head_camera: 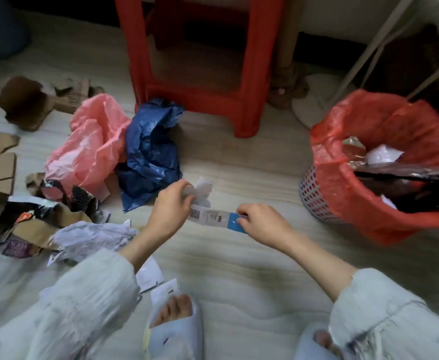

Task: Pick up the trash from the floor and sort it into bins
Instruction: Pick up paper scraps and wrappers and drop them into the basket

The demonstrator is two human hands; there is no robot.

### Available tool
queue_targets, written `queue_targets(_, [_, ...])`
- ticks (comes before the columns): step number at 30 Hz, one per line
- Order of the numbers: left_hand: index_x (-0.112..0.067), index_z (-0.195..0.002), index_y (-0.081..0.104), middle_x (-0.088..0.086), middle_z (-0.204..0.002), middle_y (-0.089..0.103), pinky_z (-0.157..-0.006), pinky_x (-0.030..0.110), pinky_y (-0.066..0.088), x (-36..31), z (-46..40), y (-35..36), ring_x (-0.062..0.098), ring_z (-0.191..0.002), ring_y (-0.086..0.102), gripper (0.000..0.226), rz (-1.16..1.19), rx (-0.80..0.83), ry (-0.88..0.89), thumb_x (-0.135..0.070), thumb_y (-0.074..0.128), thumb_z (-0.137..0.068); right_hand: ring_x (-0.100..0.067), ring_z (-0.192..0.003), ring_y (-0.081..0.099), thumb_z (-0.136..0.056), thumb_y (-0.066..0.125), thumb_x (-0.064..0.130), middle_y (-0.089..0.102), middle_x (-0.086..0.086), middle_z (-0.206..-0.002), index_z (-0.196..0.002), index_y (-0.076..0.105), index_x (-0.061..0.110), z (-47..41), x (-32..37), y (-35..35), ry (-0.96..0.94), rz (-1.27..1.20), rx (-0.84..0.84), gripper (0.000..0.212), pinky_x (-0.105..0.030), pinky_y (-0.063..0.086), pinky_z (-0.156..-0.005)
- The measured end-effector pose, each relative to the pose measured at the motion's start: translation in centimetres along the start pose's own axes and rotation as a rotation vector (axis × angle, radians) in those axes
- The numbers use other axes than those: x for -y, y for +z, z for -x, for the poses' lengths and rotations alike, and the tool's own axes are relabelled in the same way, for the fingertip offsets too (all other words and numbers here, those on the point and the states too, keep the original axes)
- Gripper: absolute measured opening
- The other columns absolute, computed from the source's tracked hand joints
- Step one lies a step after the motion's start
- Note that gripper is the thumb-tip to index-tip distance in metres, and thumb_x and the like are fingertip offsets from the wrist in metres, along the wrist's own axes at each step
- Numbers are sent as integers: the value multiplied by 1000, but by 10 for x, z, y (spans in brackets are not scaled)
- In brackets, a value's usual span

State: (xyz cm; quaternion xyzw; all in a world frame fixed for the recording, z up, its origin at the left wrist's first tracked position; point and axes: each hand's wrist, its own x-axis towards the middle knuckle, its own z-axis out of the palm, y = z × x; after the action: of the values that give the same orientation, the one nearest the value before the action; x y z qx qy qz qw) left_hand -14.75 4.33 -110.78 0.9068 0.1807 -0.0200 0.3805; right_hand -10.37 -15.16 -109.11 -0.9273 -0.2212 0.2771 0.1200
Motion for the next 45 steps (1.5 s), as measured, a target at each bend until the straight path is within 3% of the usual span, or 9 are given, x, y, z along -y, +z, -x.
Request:
queue_targets(10, [-4,-103,58,13,-103,61,-81,41,47,-216,-37,-14,27,-93,58,15,19,-102,528,-8,51,-90,-32,-104,58,-87,55,22,68,-12,-106,-102,68,18,80,-78,-173,145,-114,-483,20,-34,43,-82])
queue_targets(16, [-2,-101,58,15,-101,60,-76,46,46,-282,-32,48,36,-89,57,16,47,-181,563,-6,49,-89,-31,-102,57,-93,46,19,66,-8,-106,-110,66,18,109,-154,-174,386,276,-753,26,-39,36,-88])
queue_targets(21, [-7,-106,59,11,-108,56,-76,47,47,-291,-29,103,36,-91,58,21,-137,-70,547,-12,45,-92,-30,-92,56,-82,59,11,70,-6,-90,-89,75,18,102,-202,-162,494,383,-931,19,-38,20,-79])
queue_targets(25, [-17,-133,44,10,-123,52,-91,43,42,-286,-36,128,33,-112,52,40,-392,230,608,-22,47,-94,-25,-116,49,-93,48,25,62,1,-123,-118,63,23,96,-212,-152,387,242,-684,30,-40,22,-96])
queue_targets(28, [-16,-133,46,4,-135,49,-110,41,17,-275,-34,136,24,-131,36,42,-597,347,706,-27,40,-93,-26,-122,48,-95,41,32,55,-4,-132,-126,53,21,96,-215,-140,357,216,-375,35,-41,33,-103])
queue_targets(30, [-13,-117,58,4,-126,57,-111,40,9,-265,-30,137,23,-127,41,55,-594,319,747,-39,20,-87,-30,-117,52,-95,37,34,56,-12,-128,-116,55,16,96,-213,-137,394,228,-188,33,-40,38,-97])
queue_targets(33, [-17,-111,65,1,-118,64,-113,41,9,-255,-25,138,21,-124,46,75,-599,278,813,-45,3,-77,-32,-125,45,-98,29,33,48,-11,-137,-123,53,19,88,-208,-133,372,192,18,37,-41,38,-99])
queue_targets(38, [-16,-80,74,0,-86,72,-101,51,36,-251,-24,143,28,-102,64,51,-709,164,887,-32,26,-89,-32,-144,16,-102,22,33,1,-4,-159,-150,13,32,55,-214,-123,383,117,365,49,-44,17,-116])
queue_targets(45, [-14,-76,71,0,-79,69,-101,40,20,-249,-31,151,30,-99,62,49,-666,52,911,-31,28,-89,-30,-142,18,-99,31,35,11,-5,-158,-149,10,34,20,-234,-106,357,164,469,54,-41,20,-114])
